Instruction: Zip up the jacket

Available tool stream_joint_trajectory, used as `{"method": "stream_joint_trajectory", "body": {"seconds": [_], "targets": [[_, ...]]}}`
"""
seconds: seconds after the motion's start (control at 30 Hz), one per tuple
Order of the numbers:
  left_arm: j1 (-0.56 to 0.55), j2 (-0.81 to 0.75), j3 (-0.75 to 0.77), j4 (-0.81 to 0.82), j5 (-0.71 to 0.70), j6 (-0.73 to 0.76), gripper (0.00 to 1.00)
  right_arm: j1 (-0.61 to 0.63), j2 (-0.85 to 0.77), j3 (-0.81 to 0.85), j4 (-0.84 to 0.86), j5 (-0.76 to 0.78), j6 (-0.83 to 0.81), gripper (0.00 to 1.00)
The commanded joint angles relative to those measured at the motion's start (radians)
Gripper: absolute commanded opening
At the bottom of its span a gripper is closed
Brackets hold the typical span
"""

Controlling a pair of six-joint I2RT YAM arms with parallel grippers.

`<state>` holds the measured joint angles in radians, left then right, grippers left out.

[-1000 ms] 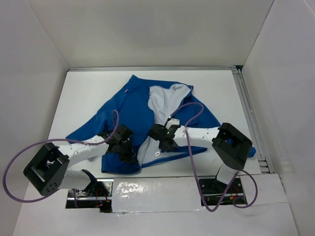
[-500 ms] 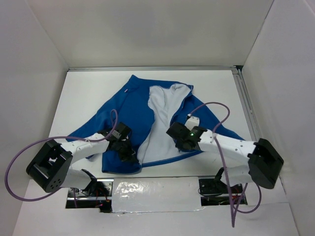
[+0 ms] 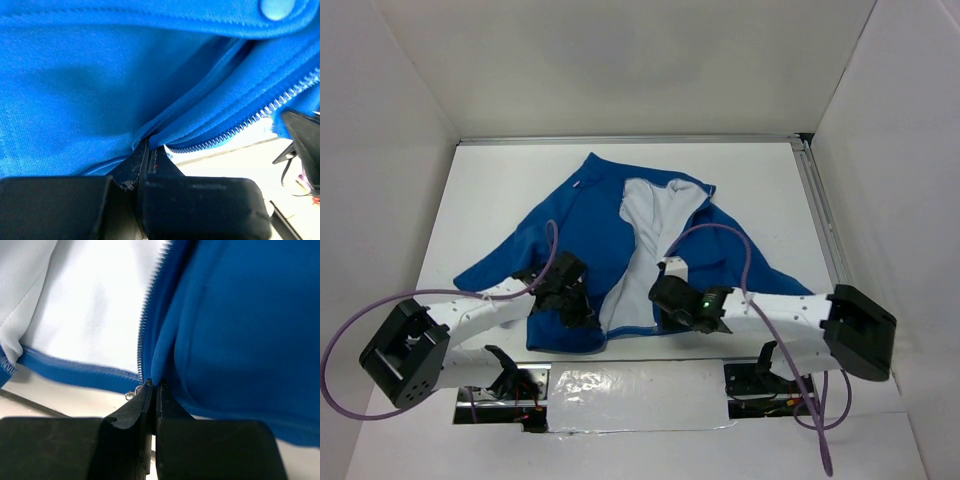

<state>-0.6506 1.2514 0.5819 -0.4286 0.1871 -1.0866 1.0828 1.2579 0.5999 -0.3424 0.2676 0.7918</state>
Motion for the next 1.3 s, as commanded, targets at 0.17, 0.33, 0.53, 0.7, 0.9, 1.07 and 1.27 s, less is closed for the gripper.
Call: {"method": "stream_joint_trajectory", "body": {"seconds": [0.17,0.33,0.53,0.7,0.9,1.07,1.27], "targets": [[-0.084,-0.056,0.015,-0.009,-0.026,0.007,0.0,0.029,0.071,0.026,0.153,-0.02,0.02,0.0],[-0.125,-0.133,0.068,0.008,0.003,0.025,0.0,-0.029,-0.083,-0.055,0.261,-0.081,0.027,0.0],[-0.153,-0.164,0.159,-0.021,-0.008,0.024,0.0,-0.066,-0.311,-0.103,0.24,-0.085,0.016,0.0],[-0.185,-0.176,0.249,0.04,-0.023,0.021,0.0,-0.093,-0.527,-0.225,0.469,-0.103,0.087,0.0],[-0.218,-0.196,0.294,0.08,-0.11,-0.055,0.0,-0.127,-0.612,-0.31,0.626,-0.149,0.109,0.0],[-0.228,-0.269,0.22,0.191,-0.152,-0.121,0.0,-0.129,-0.617,-0.368,0.79,-0.202,0.153,0.0],[-0.239,-0.282,0.236,0.156,-0.182,-0.167,0.0,-0.126,-0.621,-0.414,0.881,-0.191,0.164,0.0]]}}
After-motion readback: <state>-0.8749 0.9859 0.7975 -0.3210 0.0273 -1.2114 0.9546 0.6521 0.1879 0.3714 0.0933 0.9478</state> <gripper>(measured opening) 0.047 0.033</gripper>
